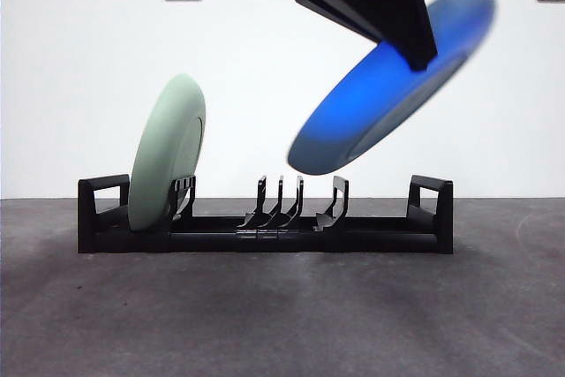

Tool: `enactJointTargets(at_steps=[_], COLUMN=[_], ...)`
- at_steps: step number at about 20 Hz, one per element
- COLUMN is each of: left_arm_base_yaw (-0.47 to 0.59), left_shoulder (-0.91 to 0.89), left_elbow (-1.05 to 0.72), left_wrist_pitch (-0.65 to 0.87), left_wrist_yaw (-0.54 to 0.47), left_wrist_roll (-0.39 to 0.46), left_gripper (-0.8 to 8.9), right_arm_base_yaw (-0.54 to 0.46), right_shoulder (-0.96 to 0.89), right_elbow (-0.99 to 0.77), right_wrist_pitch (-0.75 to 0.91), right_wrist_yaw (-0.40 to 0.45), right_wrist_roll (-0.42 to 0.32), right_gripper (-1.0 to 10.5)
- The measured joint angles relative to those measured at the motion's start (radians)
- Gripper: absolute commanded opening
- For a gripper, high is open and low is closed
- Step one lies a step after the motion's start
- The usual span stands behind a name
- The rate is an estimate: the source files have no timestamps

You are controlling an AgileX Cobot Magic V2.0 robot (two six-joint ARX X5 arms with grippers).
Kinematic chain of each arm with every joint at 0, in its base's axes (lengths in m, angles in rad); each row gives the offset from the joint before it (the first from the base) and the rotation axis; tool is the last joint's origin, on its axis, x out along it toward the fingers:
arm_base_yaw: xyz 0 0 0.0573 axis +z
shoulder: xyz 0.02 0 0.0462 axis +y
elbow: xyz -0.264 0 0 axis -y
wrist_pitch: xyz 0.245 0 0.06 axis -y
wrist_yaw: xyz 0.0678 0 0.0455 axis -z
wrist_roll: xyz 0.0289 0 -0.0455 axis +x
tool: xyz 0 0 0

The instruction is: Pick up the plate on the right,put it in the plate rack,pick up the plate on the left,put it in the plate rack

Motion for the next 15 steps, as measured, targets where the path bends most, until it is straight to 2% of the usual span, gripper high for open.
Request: enactJointTargets(at_steps=[2, 4, 7, 10, 15], left_arm_base_yaw=[0.106, 0.2, 0.298, 0.371, 0.448], left_shoulder=[0.0, 0.0, 0.0, 0.0, 0.006], left_elbow=[0.0, 0.0, 0.0, 0.0, 0.001], left_wrist_pitch=[0.103, 0.213, 0.355, 0.482, 0.595], left_wrist_yaw=[0.152, 0.297, 0.427, 0.474, 0.485], left_wrist_roll=[-0.093, -0.193, -0.325, -0.448, -0.583], left_gripper=[-0.09, -0.09, -0.09, -0.09, -0.09], right_arm_base_yaw=[0.0, 0.0, 0.0, 0.0, 0.0], right_shoulder=[-0.038, -0.054, -0.055, -0.052, -0.047], right_elbow=[0.0, 0.0, 0.0, 0.0, 0.0], right_wrist_pitch=[0.0, 0.0, 0.0, 0.0, 0.0], right_wrist_yaw=[0.064, 0.078, 0.078, 0.078, 0.078], right_wrist_roll=[-0.012, -0.016, -0.019, -0.019, -0.019], right_gripper=[3.8, 3.8, 3.8, 3.8, 3.7])
